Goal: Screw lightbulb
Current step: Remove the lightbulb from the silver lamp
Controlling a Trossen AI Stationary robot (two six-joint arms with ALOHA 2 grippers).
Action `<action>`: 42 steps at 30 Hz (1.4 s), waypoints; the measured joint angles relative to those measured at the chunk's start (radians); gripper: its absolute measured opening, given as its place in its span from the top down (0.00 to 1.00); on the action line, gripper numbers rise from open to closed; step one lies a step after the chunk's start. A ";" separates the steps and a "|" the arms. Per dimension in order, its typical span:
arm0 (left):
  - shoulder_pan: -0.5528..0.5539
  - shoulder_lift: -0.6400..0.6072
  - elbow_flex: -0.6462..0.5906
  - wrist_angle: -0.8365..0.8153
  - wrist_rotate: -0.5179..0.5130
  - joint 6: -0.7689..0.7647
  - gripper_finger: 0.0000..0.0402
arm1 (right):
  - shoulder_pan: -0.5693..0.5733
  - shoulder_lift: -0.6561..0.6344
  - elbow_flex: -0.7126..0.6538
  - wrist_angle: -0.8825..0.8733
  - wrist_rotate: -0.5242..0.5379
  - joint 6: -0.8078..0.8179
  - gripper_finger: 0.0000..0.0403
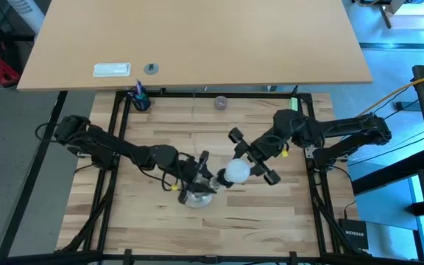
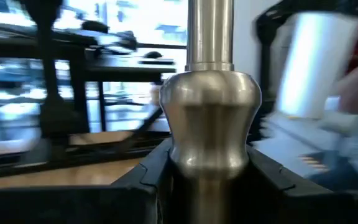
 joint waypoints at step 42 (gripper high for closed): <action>-0.071 -0.005 0.000 -0.188 -1.285 -0.042 0.70 | -0.051 0.077 -0.109 0.214 1.057 0.210 0.27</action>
